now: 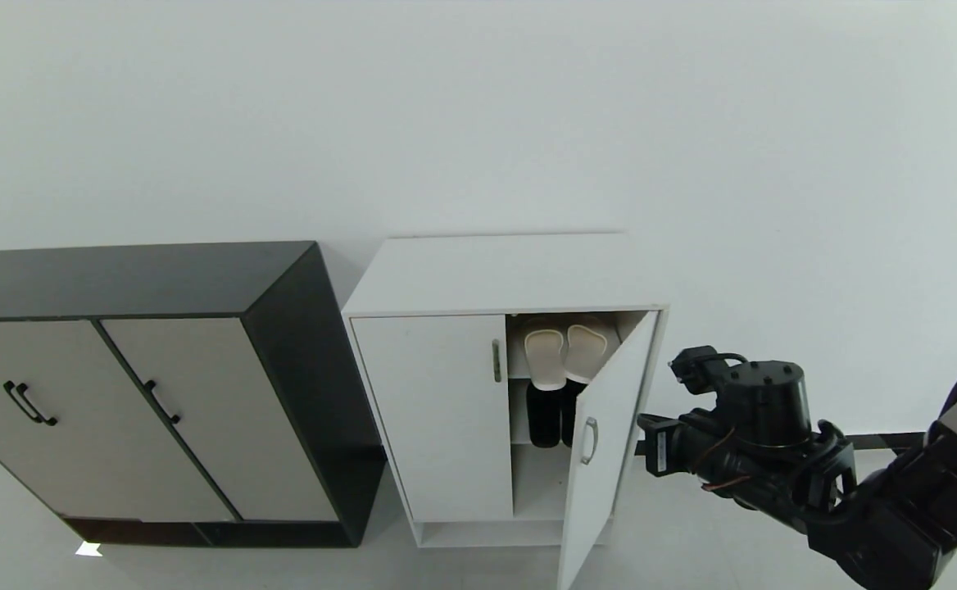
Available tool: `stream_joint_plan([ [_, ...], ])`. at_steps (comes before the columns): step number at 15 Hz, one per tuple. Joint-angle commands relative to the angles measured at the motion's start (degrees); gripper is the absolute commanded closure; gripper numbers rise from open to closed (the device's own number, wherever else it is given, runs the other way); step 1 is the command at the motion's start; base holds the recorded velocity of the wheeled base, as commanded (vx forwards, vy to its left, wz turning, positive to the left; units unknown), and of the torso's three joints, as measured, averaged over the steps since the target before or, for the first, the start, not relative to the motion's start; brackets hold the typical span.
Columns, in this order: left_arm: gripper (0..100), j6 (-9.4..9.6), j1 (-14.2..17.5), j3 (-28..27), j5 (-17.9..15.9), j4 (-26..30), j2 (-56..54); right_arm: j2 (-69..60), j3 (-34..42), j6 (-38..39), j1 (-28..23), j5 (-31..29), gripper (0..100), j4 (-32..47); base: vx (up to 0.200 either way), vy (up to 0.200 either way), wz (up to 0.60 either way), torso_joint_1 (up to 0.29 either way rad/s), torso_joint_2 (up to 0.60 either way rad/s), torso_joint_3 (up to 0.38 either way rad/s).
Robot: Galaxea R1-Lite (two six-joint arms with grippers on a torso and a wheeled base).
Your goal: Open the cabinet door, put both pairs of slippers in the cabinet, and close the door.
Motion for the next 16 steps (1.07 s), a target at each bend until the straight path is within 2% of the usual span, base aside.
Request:
stream_joint_plan([
  [1,100,-0.02,0.0,0.0,0.1,0.0,0.1,-2.3,2.4,-0.1,0.9,0.3,100,-2.0,0.000,0.000,0.00,0.000,0.00,0.000],
  [5,100,0.07,0.0,0.0,0.1,0.0,0.1,-1.9,4.4,-0.4,1.7,0.4,100,-4.7,0.000,0.000,0.00,0.000,0.00,0.000],
  [13,100,0.07,0.0,0.0,0.3,0.0,0.1,-0.9,6.5,-1.8,3.2,0.9,100,-6.6,0.200,0.000,0.00,-0.001,0.00,0.003],
  [16,100,0.07,-0.1,0.0,0.3,0.0,0.1,-1.0,9.0,-2.0,5.1,4.5,100,-7.5,0.200,0.000,0.00,0.006,0.00,0.004],
])
